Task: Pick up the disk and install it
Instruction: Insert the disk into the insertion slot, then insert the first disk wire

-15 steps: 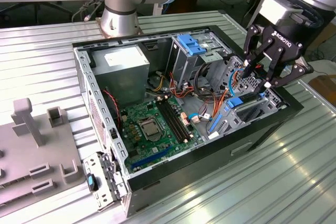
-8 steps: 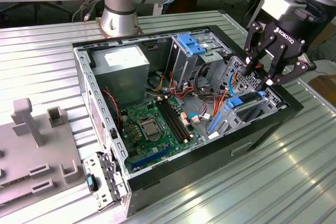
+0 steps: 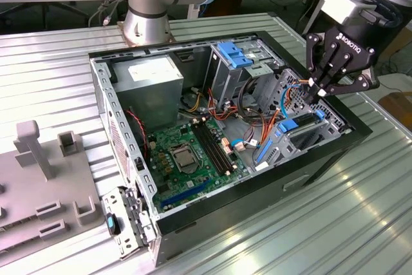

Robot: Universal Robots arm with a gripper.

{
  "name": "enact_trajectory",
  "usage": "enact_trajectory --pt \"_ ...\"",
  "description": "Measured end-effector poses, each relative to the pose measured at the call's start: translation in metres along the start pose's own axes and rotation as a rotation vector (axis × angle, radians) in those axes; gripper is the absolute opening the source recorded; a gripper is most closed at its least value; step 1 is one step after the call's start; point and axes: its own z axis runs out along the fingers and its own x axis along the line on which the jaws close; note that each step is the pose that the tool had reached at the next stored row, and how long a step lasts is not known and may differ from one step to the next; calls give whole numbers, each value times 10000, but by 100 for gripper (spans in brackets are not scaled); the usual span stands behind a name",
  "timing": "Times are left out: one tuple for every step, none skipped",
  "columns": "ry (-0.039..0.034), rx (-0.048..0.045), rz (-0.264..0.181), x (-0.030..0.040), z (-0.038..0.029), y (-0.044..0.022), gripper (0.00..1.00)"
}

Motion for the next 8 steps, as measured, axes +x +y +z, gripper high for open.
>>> enact_trajectory --pt "0 0 0 0 -1 0 11" --pt "0 0 0 0 -1 0 11" --pt "0 0 0 0 -2 0 11" --pt "1 0 1 0 -3 0 11" --pt "0 0 0 0 -3 0 11" --pt "0 0 0 0 -4 0 11" --pt "0 0 0 0 -4 0 11" --pt "0 0 0 0 -5 0 11"
